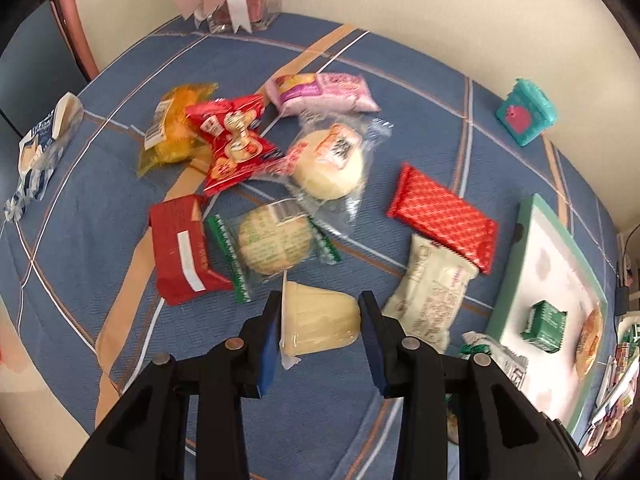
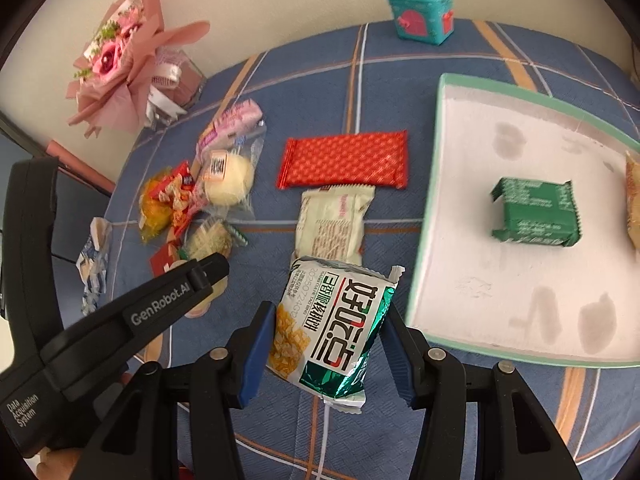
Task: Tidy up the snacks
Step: 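Carry the pudding cup and cracker bag over the tray with both grippers, then withdraw both grippers from the tray toward the loose snacks, then grasp the red wafer box with the left gripper while the right grasps the cream bread pack, then carry the red box and cream bread pack over the tray with both grippers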
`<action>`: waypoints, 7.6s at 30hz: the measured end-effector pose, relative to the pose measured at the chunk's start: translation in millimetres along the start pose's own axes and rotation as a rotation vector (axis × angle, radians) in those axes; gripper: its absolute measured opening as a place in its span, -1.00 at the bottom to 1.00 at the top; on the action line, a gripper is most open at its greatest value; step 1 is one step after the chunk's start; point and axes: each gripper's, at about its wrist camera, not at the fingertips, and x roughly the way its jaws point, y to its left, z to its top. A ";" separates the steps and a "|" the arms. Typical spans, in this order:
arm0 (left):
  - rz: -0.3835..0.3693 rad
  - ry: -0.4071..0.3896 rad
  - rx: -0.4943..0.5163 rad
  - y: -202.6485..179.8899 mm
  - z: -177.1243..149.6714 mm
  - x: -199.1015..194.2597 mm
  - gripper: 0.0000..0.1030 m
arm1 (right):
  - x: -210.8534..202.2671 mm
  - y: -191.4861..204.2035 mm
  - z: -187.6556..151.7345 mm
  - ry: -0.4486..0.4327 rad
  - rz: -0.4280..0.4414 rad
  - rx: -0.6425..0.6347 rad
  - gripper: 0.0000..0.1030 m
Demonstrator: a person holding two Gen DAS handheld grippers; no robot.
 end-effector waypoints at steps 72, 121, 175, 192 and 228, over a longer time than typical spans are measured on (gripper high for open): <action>-0.001 -0.113 0.295 -136.5 -38.2 -3.8 0.89 | -63.3 -171.3 8.5 -0.102 -0.227 0.238 1.00; 0.041 -0.150 0.066 -15.7 3.9 -9.6 0.90 | -35.5 -69.0 11.8 -0.193 -0.190 0.083 0.99; 0.124 0.071 -0.057 113.5 52.8 69.7 -0.07 | 95.4 44.6 26.8 0.085 -0.301 -0.152 0.23; 0.122 0.065 -0.234 131.3 28.5 33.5 -0.21 | 56.5 17.9 18.7 0.045 -0.163 -0.083 0.05; -0.021 -0.045 0.244 -178.2 26.5 -10.8 -0.21 | -65.5 -144.3 74.1 -0.180 -0.210 0.272 0.05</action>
